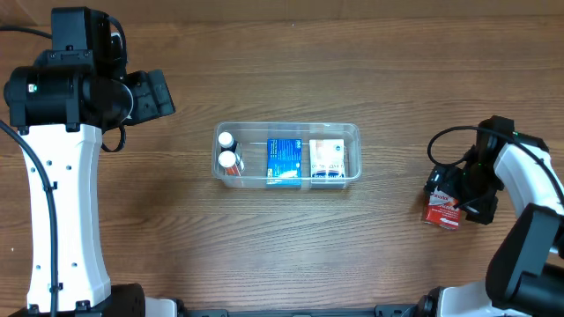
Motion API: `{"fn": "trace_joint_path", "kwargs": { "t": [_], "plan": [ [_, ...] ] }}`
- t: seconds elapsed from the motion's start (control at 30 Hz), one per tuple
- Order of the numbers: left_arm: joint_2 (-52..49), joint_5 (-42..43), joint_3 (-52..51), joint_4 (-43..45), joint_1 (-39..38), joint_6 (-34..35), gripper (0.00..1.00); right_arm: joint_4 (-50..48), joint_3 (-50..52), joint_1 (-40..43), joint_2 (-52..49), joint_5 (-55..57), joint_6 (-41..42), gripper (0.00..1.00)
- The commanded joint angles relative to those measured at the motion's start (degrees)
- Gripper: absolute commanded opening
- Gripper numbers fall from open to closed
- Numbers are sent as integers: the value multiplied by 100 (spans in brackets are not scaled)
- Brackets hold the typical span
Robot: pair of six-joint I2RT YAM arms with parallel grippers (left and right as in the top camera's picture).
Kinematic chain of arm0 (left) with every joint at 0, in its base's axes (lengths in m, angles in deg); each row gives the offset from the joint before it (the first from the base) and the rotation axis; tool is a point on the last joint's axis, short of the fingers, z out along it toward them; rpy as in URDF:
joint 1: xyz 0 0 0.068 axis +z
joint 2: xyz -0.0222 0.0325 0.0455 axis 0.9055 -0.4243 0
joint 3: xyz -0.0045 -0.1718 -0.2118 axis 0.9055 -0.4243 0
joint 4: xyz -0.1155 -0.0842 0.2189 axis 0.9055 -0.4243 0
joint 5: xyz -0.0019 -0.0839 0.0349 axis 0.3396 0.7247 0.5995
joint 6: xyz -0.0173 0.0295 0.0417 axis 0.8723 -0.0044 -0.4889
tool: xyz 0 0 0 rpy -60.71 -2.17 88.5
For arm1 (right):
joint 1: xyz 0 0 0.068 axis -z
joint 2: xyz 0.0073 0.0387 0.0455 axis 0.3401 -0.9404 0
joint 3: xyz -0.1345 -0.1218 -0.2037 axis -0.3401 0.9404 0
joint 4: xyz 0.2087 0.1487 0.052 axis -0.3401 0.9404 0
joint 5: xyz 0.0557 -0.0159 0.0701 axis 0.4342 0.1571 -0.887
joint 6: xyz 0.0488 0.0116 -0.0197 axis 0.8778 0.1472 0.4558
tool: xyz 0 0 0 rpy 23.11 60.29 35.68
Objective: Pack container
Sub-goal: 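Move the right gripper to the red Panadol box and grasp it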
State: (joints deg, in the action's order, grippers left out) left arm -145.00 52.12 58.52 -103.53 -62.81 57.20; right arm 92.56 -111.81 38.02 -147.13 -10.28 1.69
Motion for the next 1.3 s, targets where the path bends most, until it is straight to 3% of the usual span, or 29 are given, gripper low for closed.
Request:
{"fn": "trace_joint_path", "kwargs": {
  "t": [0.0,0.73,0.87,1.03,1.27],
  "plan": [
    [2,-37,103,22,15,-87,93,-42,-20,11,-192,-2,-83,100],
    [2,-37,103,15,15,-90,93,-120,26,11,-632,-79,-83,98],
    [2,-37,103,15,15,-90,93,-122,22,11,-629,-76,-83,91],
    [2,-37,103,15,15,-90,93,-122,13,11,-629,-76,-83,75],
    [2,-37,103,17,15,-90,93,197,-391,-9,-623,-81,-81,67]
  ]
}}
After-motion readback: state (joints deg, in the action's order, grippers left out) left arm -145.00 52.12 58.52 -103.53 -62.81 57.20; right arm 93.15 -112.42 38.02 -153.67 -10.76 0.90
